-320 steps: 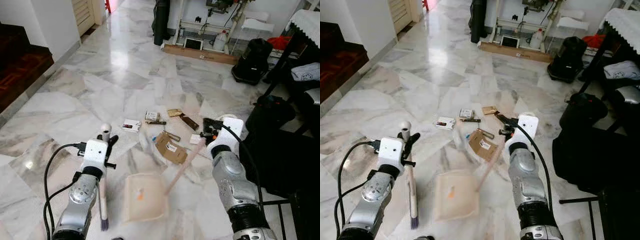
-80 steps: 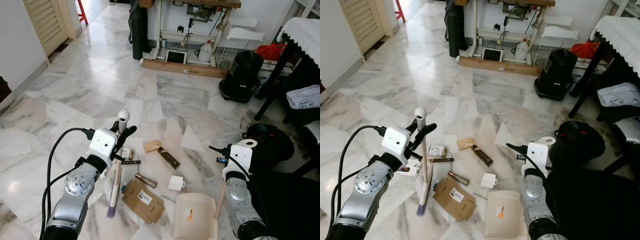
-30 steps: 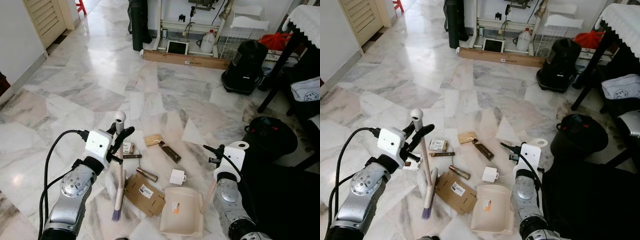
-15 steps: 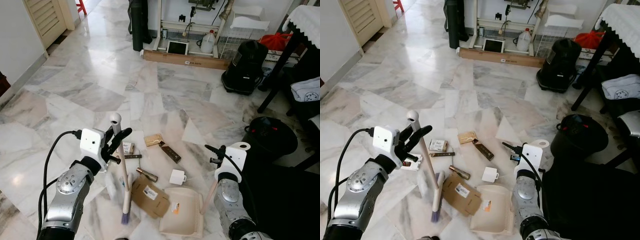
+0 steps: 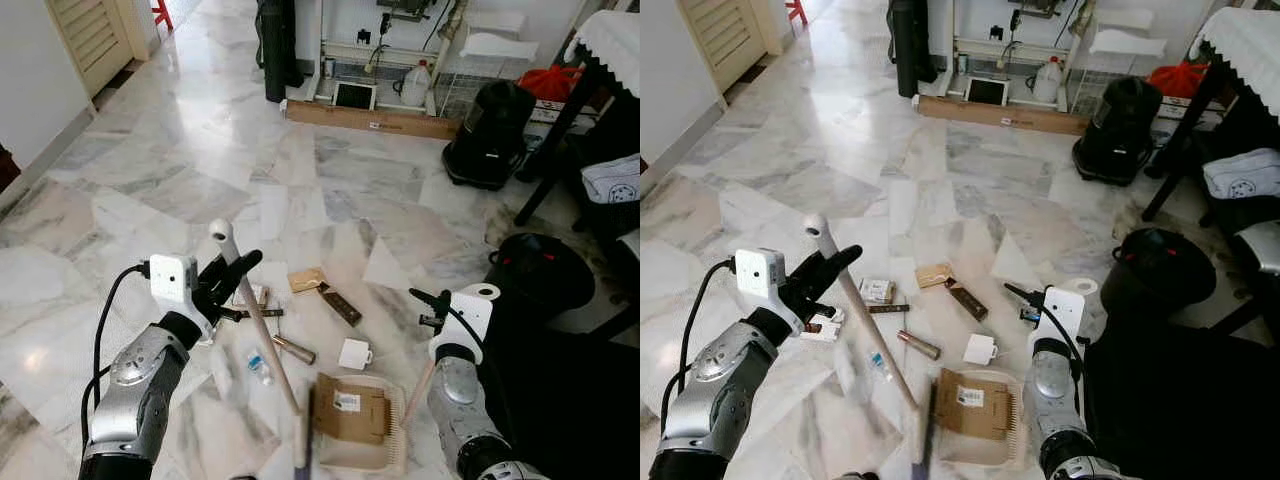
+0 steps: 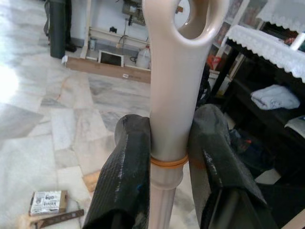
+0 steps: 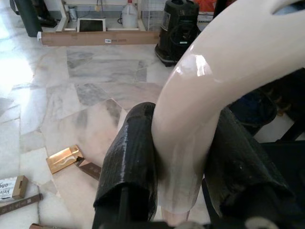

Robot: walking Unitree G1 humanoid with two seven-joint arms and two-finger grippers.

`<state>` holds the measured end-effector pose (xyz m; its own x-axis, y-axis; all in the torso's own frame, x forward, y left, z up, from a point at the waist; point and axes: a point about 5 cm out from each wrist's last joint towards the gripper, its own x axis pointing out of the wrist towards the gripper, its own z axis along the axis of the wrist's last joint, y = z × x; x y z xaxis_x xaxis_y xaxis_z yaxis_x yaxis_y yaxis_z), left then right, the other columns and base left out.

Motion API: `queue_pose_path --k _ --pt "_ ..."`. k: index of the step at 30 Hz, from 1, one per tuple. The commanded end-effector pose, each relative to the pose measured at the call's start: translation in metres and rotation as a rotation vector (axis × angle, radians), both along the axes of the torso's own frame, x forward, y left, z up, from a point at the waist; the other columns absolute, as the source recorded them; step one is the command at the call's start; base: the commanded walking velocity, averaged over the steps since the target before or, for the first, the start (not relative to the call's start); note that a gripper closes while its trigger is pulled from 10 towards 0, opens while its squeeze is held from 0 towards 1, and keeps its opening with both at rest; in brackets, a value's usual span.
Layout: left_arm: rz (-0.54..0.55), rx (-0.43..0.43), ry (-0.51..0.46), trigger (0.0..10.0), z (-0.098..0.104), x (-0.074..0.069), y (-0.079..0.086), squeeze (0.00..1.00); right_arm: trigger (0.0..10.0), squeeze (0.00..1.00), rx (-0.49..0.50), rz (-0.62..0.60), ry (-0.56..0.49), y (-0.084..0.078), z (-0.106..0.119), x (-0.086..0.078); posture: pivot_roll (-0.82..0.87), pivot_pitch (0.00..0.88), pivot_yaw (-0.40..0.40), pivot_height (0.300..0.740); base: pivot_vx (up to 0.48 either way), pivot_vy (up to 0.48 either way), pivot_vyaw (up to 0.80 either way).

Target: Sweep floor

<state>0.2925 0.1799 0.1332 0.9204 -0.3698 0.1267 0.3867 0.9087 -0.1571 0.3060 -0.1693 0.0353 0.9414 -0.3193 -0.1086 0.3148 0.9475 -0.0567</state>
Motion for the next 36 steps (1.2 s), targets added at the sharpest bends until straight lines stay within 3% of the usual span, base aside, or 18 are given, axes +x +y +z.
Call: queue_pose_path --k 1,11,15,36 --pt "-0.021 -0.031 -0.061 10.0 0.015 0.001 -0.003 0.0 10.0 0.0 0.011 -0.001 0.014 0.0 -0.001 0.0 0.15 0.095 -0.06 0.74 0.0 0.0 0.0" --pt "-0.029 -0.082 -0.062 10.0 0.018 0.001 -0.008 0.0 10.0 0.0 0.017 0.01 0.004 0.001 0.002 0.003 0.15 0.089 -0.064 0.74 0.0 0.0 0.0" --pt "-0.028 -0.088 -0.071 10.0 0.021 0.002 -0.008 0.0 10.0 0.0 0.065 -0.005 -0.019 0.0 0.006 0.006 0.14 0.085 -0.064 0.74 0.0 0.0 0.0" --pt "-0.035 -0.048 -0.135 10.0 0.034 0.006 -0.011 0.0 10.0 0.0 0.073 -0.06 -0.138 -0.012 0.029 0.016 0.14 0.059 -0.063 0.74 0.0 0.0 0.0"
